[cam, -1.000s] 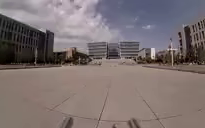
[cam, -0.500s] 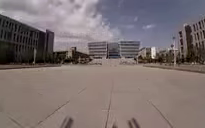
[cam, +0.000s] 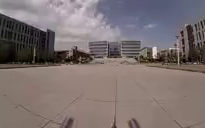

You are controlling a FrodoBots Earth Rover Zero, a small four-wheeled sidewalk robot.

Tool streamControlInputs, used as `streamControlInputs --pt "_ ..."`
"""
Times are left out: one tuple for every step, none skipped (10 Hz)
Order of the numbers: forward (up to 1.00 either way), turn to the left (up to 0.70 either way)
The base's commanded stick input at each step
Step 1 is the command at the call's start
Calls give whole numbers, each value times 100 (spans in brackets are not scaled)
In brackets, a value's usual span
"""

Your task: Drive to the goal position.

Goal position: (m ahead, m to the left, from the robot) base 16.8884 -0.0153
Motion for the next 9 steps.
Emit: streamControlInputs --pt "100 -1" --pt "100 -1" --pt "100 -1" --pt "100 -1" --pt "100 -1" --pt "100 -1" --pt "100 -1" --pt "100 -1" --pt "100 -1"
